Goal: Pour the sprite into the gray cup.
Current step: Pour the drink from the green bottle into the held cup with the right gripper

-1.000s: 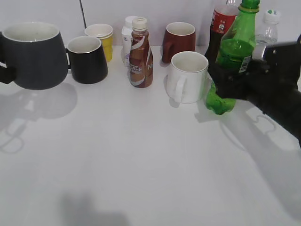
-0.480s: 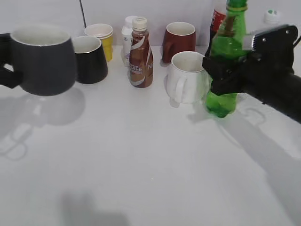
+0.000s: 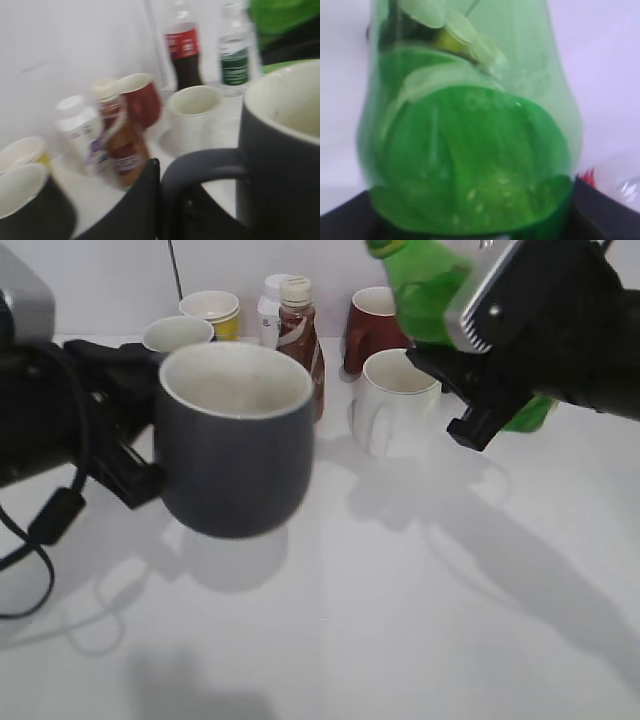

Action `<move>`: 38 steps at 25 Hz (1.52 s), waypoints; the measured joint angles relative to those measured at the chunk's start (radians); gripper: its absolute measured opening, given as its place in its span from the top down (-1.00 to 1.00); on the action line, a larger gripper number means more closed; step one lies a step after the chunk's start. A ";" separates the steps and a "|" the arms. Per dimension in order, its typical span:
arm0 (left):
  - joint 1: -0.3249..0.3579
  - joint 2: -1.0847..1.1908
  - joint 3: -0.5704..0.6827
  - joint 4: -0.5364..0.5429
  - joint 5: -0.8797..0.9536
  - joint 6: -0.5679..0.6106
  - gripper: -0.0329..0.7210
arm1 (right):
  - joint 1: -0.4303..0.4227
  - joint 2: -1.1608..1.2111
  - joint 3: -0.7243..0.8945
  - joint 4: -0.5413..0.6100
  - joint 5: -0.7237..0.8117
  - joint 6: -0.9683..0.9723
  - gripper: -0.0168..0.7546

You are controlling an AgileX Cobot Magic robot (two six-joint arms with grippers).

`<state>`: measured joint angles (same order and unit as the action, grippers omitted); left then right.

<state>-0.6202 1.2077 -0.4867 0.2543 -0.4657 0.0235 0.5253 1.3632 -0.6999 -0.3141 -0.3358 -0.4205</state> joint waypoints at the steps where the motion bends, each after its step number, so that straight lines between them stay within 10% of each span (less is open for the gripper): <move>1: -0.020 0.000 0.000 0.000 0.002 0.000 0.80 | 0.012 -0.001 -0.014 0.000 0.023 -0.044 -0.15; 21: -0.084 0.000 0.000 -0.048 0.079 0.000 0.80 | 0.086 -0.001 -0.088 0.009 0.068 -0.699 -0.15; 38: -0.095 0.000 0.000 -0.048 0.082 0.000 0.80 | 0.086 -0.001 -0.088 0.005 -0.022 -0.897 -0.15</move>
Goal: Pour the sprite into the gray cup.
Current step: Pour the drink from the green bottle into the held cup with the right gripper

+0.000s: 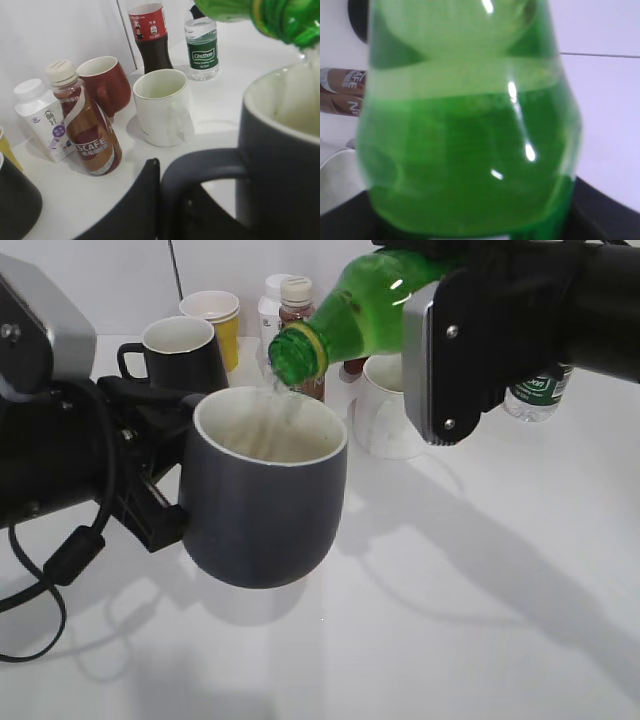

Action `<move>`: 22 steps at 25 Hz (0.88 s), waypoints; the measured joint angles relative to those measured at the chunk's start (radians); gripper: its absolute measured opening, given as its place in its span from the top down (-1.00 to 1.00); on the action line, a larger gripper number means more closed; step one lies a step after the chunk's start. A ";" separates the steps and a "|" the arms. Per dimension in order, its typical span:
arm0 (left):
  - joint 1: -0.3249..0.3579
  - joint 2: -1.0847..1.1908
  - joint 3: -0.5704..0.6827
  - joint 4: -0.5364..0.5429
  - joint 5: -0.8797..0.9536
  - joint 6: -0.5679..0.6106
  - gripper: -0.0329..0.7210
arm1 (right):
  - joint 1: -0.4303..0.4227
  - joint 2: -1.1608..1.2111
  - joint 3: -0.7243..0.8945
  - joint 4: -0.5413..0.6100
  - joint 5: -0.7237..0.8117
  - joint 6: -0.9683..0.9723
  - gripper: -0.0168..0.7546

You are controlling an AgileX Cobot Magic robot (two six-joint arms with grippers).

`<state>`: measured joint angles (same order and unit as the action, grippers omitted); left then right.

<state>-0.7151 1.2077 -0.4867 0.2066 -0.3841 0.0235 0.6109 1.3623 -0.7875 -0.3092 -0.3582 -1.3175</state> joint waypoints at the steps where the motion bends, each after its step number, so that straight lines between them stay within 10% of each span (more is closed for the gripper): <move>1: 0.000 0.001 0.000 0.000 0.001 0.000 0.80 | 0.000 0.000 0.000 -0.001 0.000 -0.009 -0.15; 22: 0.000 0.001 0.000 0.002 0.003 0.000 0.80 | 0.001 0.000 0.002 -0.025 -0.007 0.037 -0.15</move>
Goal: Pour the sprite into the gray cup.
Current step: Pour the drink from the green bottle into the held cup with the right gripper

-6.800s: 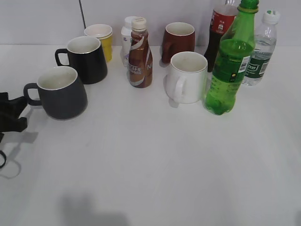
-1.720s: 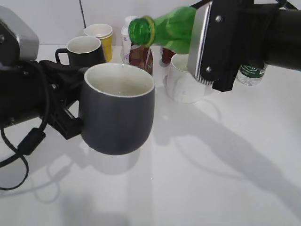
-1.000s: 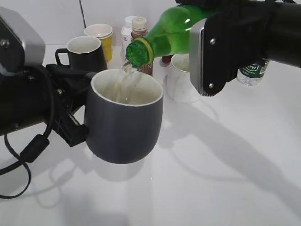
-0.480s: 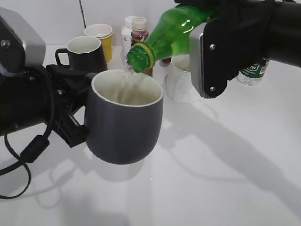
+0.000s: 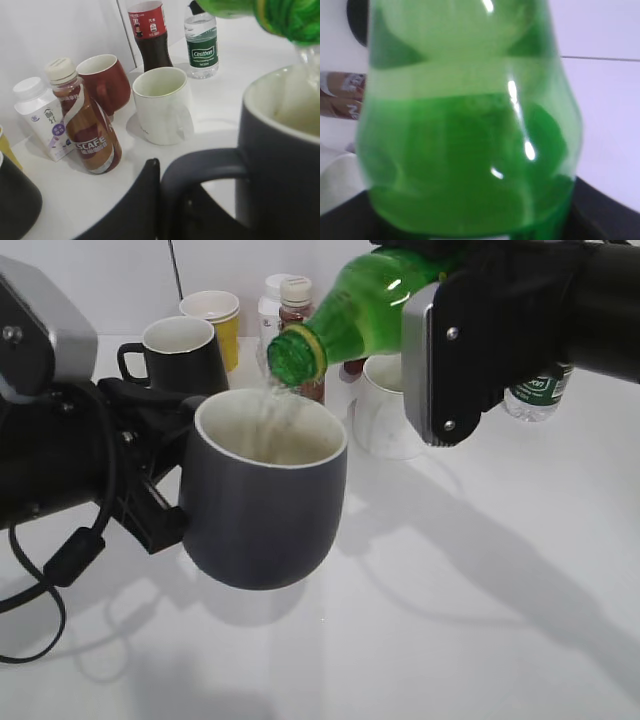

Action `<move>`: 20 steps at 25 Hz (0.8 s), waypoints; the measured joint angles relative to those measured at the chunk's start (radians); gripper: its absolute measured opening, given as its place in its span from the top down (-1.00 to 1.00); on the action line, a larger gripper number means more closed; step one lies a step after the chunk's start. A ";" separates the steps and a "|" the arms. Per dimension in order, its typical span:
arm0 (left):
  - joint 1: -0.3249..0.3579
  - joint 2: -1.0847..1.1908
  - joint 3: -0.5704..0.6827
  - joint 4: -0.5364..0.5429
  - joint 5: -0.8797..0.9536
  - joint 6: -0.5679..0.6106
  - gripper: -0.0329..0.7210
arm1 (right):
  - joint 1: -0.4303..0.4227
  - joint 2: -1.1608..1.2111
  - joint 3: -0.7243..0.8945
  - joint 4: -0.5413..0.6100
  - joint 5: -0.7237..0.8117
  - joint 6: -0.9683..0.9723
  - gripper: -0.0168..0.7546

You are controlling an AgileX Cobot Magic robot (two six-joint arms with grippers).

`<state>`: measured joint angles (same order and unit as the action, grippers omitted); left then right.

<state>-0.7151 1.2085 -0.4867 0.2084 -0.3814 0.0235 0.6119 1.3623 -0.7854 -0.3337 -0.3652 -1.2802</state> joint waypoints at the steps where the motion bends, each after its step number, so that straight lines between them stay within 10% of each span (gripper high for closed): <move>1: 0.000 0.000 0.000 0.000 -0.004 0.000 0.80 | 0.000 0.000 0.004 0.000 0.000 0.020 -0.15; 12: 0.038 0.000 0.000 0.002 -0.066 0.028 0.80 | 0.000 0.000 0.024 0.002 0.017 0.526 -0.15; 20: 0.250 0.050 0.000 -0.181 -0.190 0.153 0.80 | -0.001 0.000 0.035 0.105 0.020 1.194 -0.15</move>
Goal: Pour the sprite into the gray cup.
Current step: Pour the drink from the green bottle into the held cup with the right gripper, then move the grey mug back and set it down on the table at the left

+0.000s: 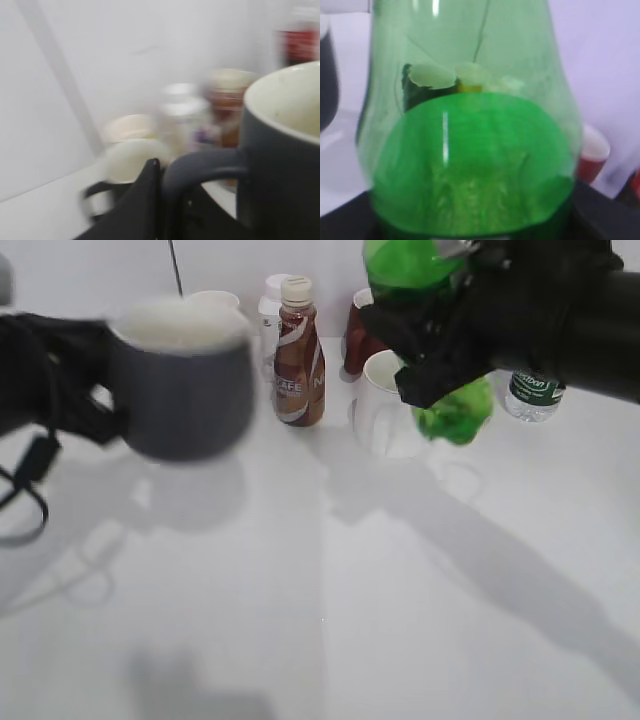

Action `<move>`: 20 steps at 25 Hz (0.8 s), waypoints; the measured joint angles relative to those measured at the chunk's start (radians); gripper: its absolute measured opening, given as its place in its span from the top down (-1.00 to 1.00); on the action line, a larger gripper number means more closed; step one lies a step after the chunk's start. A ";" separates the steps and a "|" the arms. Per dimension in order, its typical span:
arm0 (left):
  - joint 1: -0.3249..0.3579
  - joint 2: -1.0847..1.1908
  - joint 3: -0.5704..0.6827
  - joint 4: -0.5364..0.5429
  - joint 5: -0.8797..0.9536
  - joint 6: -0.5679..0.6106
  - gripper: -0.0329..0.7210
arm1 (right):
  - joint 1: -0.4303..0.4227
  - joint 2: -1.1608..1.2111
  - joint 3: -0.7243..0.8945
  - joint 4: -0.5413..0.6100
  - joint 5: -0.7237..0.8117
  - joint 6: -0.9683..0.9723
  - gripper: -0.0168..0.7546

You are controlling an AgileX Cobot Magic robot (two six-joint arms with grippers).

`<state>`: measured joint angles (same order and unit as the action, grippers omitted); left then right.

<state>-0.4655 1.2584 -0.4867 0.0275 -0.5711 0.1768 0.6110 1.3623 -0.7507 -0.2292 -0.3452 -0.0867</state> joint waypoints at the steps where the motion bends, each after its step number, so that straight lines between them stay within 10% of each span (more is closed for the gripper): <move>1: 0.035 0.024 0.000 -0.038 -0.042 0.004 0.80 | -0.004 0.000 0.007 0.026 0.000 0.020 -0.15; 7: 0.151 0.242 0.000 -0.118 -0.326 0.022 0.80 | -0.122 0.000 0.067 0.193 -0.038 0.066 -0.15; 20: 0.158 0.612 -0.001 -0.192 -0.564 0.090 0.80 | -0.179 0.000 0.104 0.193 -0.080 0.100 -0.15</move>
<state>-0.3071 1.8707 -0.4876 -0.1642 -1.1351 0.2670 0.4316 1.3622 -0.6470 -0.0366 -0.4250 0.0131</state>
